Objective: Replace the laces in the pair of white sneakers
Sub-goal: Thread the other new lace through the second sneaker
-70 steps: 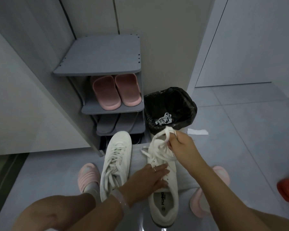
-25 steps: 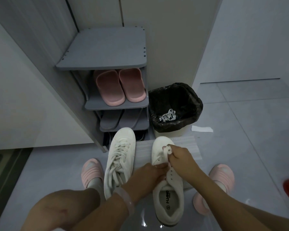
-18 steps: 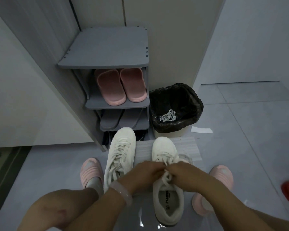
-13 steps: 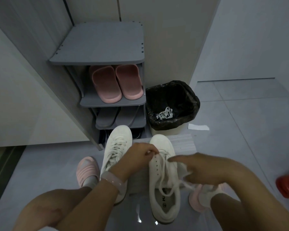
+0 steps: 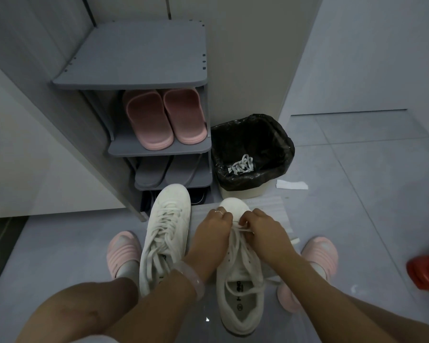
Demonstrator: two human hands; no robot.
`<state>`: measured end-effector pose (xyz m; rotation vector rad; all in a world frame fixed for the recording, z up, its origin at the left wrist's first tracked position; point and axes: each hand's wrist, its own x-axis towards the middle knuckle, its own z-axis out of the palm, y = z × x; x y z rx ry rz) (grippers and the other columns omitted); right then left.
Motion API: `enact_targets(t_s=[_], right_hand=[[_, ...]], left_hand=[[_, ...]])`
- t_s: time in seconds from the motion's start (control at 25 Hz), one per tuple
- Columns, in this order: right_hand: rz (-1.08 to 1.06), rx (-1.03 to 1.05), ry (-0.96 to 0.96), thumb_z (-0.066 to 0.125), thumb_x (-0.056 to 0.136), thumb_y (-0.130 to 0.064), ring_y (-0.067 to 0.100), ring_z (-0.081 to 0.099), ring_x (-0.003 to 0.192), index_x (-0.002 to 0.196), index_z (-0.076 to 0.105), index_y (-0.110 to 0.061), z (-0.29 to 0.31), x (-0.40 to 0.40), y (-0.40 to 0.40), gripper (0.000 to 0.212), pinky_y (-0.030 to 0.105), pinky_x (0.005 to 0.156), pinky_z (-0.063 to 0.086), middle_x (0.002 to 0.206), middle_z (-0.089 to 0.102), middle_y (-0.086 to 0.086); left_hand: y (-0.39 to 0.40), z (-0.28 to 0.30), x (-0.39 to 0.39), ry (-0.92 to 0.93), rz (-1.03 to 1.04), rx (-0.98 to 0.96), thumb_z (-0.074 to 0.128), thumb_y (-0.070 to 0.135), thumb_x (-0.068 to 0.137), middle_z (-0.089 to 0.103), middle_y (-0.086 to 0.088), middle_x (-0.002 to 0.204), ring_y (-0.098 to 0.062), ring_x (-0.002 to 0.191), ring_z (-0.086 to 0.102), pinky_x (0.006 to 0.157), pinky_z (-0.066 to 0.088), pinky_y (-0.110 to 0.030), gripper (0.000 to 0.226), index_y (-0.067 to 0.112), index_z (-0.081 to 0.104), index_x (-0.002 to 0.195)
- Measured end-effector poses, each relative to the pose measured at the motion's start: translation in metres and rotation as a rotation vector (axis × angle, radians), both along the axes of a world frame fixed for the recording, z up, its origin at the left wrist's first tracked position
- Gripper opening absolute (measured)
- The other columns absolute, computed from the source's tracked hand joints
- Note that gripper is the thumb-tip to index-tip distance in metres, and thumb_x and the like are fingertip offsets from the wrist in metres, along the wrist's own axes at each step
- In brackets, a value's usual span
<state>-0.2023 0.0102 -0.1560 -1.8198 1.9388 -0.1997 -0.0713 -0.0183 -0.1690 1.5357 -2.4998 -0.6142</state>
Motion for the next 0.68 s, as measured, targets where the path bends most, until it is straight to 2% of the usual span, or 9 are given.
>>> enact_targets(t_s=[0.08, 0.16, 0.24, 0.4, 0.48, 0.56, 0.68], right_hand=[[0.002, 0.016, 0.002, 0.049, 0.091, -0.014, 0.026, 0.057, 0.094, 0.111, 0.053, -0.015, -0.001, 0.003, -0.001, 0.02, 0.028, 0.067, 0.036, 0.11, 0.053, 0.005], [-0.009, 0.026, 0.007, 0.047, 0.092, -0.014, 0.026, 0.056, 0.093, 0.11, 0.051, -0.013, -0.002, 0.003, -0.002, 0.018, 0.027, 0.066, 0.032, 0.108, 0.053, 0.006], [-0.028, 0.037, -0.02, 0.047, 0.092, -0.015, 0.026, 0.055, 0.092, 0.11, 0.051, -0.012, -0.003, 0.004, -0.001, 0.018, 0.027, 0.066, 0.032, 0.107, 0.053, 0.008], [-0.079, 0.057, -0.103, 0.051, 0.09, -0.016, 0.024, 0.056, 0.095, 0.111, 0.051, -0.013, 0.001, 0.003, -0.001, 0.02, 0.027, 0.069, 0.037, 0.107, 0.057, 0.007], [-0.154, 0.04, -0.109, 0.051, 0.09, -0.021, 0.021, 0.055, 0.087, 0.099, 0.052, -0.012, 0.008, 0.003, -0.003, 0.012, 0.027, 0.068, 0.037, 0.099, 0.059, 0.006], [-0.143, 0.048, -0.044, 0.05, 0.091, -0.03, 0.019, 0.052, 0.079, 0.091, 0.054, -0.012, 0.014, 0.008, -0.001, 0.018, 0.026, 0.066, 0.036, 0.09, 0.055, 0.004], [-0.015, 0.122, 0.095, 0.044, 0.093, -0.034, 0.022, 0.055, 0.088, 0.103, 0.052, -0.011, 0.019, 0.027, 0.008, 0.026, 0.028, 0.07, 0.039, 0.098, 0.051, 0.005]], left_hand=[[-0.005, 0.004, -0.003, 0.133, 0.109, 0.096, 0.042, 0.002, 0.092, 0.055, -0.012, 0.111, -0.022, 0.103, 0.049, 0.077, 0.03, -0.019, 0.018, 0.001, 0.058, 0.1], [-0.013, 0.008, -0.006, 0.244, 0.21, 0.26, 0.046, 0.007, 0.092, 0.059, -0.013, 0.106, -0.016, 0.091, 0.049, 0.07, 0.029, -0.017, 0.016, 0.001, 0.06, 0.097], [-0.021, 0.006, -0.005, 0.268, 0.219, 0.359, 0.047, 0.01, 0.093, 0.06, -0.012, 0.105, -0.012, 0.087, 0.046, 0.067, 0.029, -0.017, 0.017, 0.0, 0.06, 0.098], [-0.026, 0.004, -0.003, 0.244, 0.178, 0.373, 0.045, 0.008, 0.093, 0.056, -0.008, 0.095, -0.013, 0.086, 0.045, 0.062, 0.026, -0.019, 0.017, -0.001, 0.059, 0.099], [-0.026, 0.002, -0.001, 0.287, 0.166, 0.343, 0.048, 0.006, 0.091, 0.057, -0.006, 0.088, -0.013, 0.083, 0.047, 0.058, 0.028, -0.018, 0.014, -0.001, 0.059, 0.097], [-0.023, 0.001, 0.002, 0.345, 0.195, 0.321, 0.055, 0.008, 0.089, 0.05, 0.001, 0.08, -0.013, 0.079, 0.047, 0.06, 0.032, -0.014, 0.011, 0.002, 0.059, 0.097], [-0.017, -0.004, 0.011, 0.359, 0.293, 0.323, 0.062, 0.017, 0.086, 0.05, 0.005, 0.073, -0.009, 0.068, 0.048, 0.063, 0.038, -0.017, 0.008, 0.013, 0.056, 0.082]])
